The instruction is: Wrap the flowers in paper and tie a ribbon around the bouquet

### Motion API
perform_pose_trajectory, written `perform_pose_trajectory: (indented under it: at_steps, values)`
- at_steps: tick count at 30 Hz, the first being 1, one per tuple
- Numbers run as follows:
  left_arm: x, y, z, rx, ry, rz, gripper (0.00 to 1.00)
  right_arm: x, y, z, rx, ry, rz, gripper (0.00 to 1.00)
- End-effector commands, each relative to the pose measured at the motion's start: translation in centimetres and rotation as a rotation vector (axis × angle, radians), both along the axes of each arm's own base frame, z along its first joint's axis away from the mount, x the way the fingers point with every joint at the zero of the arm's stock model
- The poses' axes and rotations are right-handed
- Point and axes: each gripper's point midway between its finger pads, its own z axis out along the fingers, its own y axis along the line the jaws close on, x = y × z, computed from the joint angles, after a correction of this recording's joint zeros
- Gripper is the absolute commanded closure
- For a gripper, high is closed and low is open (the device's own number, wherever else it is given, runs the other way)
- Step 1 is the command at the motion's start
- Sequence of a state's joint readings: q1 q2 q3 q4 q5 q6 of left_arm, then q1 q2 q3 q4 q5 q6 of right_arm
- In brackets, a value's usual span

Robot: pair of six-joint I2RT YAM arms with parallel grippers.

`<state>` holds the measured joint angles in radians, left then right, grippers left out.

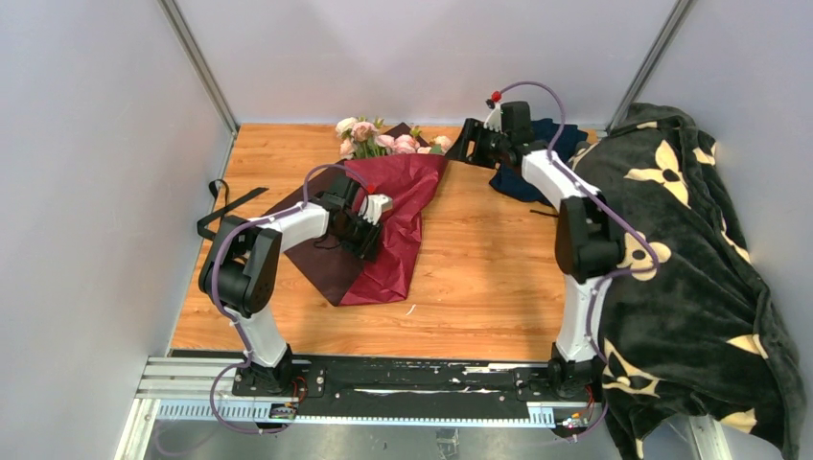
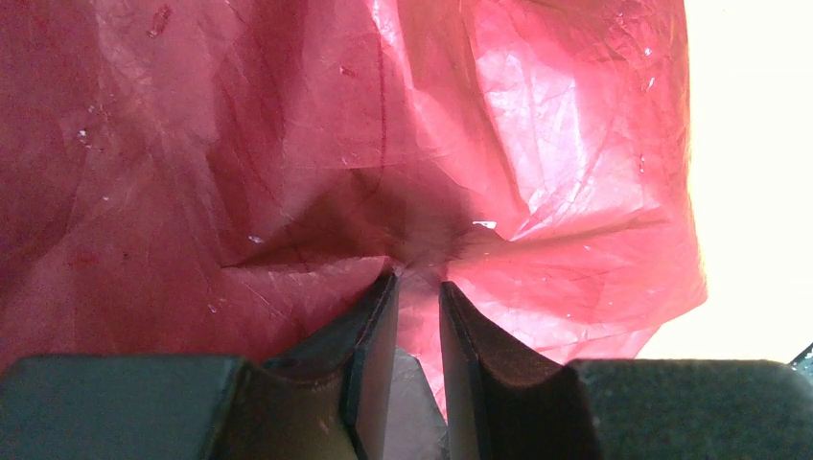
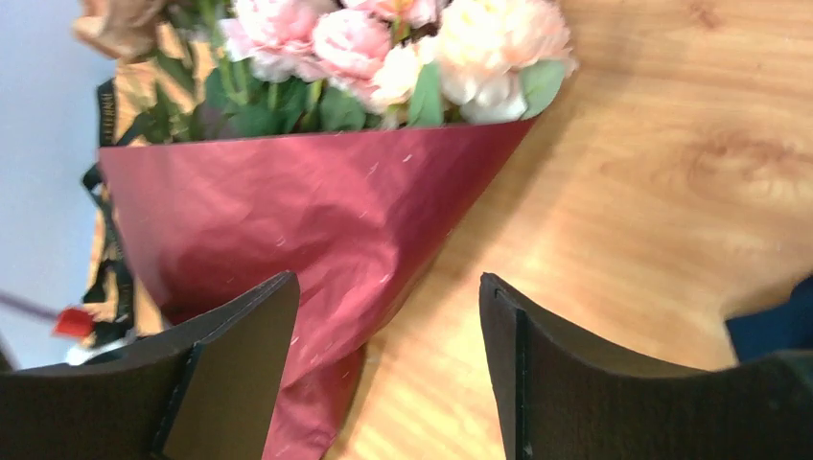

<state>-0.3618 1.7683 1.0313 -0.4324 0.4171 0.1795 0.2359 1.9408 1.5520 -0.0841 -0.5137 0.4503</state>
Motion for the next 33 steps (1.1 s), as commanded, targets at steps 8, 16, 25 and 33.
perform_pose_trajectory:
  at_steps: [8, 16, 25, 33]
  values:
    - [-3.5, 2.7, -4.2, 0.163, 0.129, -0.027, 0.68, 4.1, 3.1, -7.9, 0.03, 0.182, 0.079, 0.27]
    - [-3.9, 2.5, -4.5, 0.188, 0.132, -0.071, 0.68, 6.2, 3.6, -9.0, 0.097, 0.191, 0.084, 1.0]
    - [-4.9, 2.3, -5.6, 0.245, 0.153, -0.136, 0.69, 9.7, 2.4, -6.5, 0.058, 0.02, 0.014, 1.0]
    - [-4.9, 2.3, -6.1, 0.253, 0.163, -0.138, 0.7, 10.2, 1.5, -9.2, -0.004, 0.058, -0.043, 0.64]
